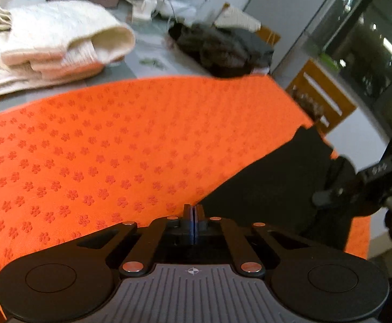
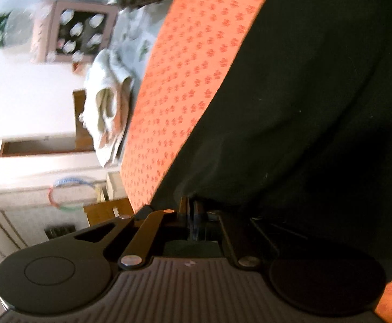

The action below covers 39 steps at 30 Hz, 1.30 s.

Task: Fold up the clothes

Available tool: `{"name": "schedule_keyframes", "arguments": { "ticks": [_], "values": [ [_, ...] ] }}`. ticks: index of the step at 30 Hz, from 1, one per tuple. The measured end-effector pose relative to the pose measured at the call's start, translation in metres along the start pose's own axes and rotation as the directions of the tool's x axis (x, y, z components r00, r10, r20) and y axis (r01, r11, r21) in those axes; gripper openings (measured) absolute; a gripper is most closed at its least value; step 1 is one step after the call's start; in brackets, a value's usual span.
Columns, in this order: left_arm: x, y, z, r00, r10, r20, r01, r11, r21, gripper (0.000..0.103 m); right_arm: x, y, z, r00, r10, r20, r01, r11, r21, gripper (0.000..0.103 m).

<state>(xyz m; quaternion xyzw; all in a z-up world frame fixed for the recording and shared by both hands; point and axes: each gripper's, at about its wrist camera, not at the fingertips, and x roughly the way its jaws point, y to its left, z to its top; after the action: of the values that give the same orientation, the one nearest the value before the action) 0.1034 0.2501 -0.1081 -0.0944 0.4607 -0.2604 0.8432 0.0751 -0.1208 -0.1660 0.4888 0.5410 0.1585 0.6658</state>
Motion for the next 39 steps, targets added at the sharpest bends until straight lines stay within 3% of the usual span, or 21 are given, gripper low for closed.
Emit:
{"name": "schedule_keyframes", "arguments": {
  "ticks": [6,11,16,19,23,28,32,35,39],
  "values": [
    [-0.027,-0.026,-0.018,1.000,0.002,-0.003,-0.002,1.000,-0.006,0.003,-0.027,-0.003,-0.018,0.998,-0.055,-0.044,0.048,0.989,-0.138,0.002],
    [-0.016,-0.039,-0.048,0.993,0.106,-0.050,-0.106,0.994,0.004,0.004,-0.023,-0.020,-0.031,0.991,-0.125,-0.056,0.112,0.975,-0.191,0.001],
    [0.002,-0.047,-0.070,0.972,0.228,-0.066,-0.224,0.973,0.052,0.006,-0.011,-0.033,-0.034,0.974,-0.226,-0.022,0.210,0.934,-0.289,0.001],
    [-0.009,-0.048,-0.076,0.976,0.219,-0.019,-0.218,0.975,0.030,0.007,-0.012,-0.036,-0.036,0.975,-0.221,-0.014,0.206,0.926,-0.316,0.001],
    [-0.044,-0.047,-0.082,0.982,0.169,0.082,-0.166,0.985,-0.048,0.021,-0.026,-0.024,-0.039,0.974,-0.225,-0.001,0.206,0.894,-0.398,0.006],
    [-0.069,-0.033,-0.089,0.955,0.266,0.131,-0.247,0.958,-0.144,0.027,-0.038,0.002,-0.047,0.978,-0.207,-0.003,0.175,0.838,-0.517,0.009],
    [-0.067,-0.024,-0.079,0.953,0.278,0.122,-0.273,0.960,-0.055,0.034,-0.034,0.031,-0.053,0.979,-0.201,-0.028,0.140,0.769,-0.624,0.016],
    [-0.063,-0.018,-0.068,0.967,0.239,0.083,-0.245,0.967,0.067,0.039,-0.031,0.052,-0.058,0.979,-0.199,-0.046,0.111,0.709,-0.697,0.023],
    [-0.057,-0.013,-0.058,0.980,0.200,0.013,-0.197,0.947,0.253,0.040,-0.025,0.081,-0.064,0.977,-0.200,-0.071,0.069,0.616,-0.785,0.027]
  ]
}}
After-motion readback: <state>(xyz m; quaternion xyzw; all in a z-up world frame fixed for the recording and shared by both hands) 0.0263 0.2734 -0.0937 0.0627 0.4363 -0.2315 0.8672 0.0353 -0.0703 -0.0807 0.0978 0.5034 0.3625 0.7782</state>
